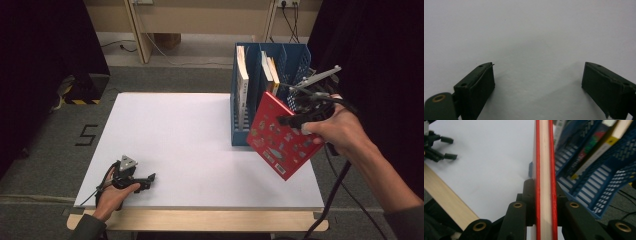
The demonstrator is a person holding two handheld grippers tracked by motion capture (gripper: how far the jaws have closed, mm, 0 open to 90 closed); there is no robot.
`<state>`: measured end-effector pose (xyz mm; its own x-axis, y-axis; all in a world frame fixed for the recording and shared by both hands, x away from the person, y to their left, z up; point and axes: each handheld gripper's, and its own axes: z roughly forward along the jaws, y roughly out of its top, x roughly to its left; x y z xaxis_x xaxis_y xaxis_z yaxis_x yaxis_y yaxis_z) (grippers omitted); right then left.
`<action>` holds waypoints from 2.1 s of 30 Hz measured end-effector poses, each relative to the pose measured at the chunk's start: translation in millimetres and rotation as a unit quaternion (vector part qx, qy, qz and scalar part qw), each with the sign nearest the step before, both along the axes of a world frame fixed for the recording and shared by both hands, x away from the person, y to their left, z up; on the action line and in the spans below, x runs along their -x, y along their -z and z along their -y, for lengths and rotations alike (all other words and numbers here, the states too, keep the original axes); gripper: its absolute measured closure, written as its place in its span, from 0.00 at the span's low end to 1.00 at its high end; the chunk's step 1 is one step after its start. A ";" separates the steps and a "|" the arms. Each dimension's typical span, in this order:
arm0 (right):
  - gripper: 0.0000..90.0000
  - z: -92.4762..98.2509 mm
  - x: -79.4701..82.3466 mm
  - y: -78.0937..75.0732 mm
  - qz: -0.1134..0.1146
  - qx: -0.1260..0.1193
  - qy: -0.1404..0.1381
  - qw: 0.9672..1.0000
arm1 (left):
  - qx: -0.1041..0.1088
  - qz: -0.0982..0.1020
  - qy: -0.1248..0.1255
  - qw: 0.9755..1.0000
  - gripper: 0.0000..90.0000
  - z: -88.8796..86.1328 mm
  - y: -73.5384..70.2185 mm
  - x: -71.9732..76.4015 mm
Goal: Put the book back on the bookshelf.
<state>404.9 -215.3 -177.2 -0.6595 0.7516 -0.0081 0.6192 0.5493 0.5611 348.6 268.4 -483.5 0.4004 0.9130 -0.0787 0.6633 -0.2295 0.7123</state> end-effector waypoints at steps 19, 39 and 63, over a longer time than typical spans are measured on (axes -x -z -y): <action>0.88 53.7 -26.3 -29.8 0.035 0.030 0.096 0.994 | -0.002 0.000 0.000 1.000 0.11 0.5 0.1 -0.1; 0.88 62.0 -105.2 -35.7 0.029 0.085 0.164 0.982 | -0.002 0.000 0.000 1.000 0.11 0.4 0.1 -0.1; 0.88 61.9 -194.1 4.2 0.035 -0.003 0.236 0.971 | -0.002 0.001 0.001 1.000 0.11 0.3 0.2 0.3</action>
<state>599.0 -277.2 -181.5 -0.2400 0.9701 -0.0358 0.7615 0.2110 0.6129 348.3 268.2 -483.7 0.4021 0.9126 -0.0741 0.6609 -0.2333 0.7133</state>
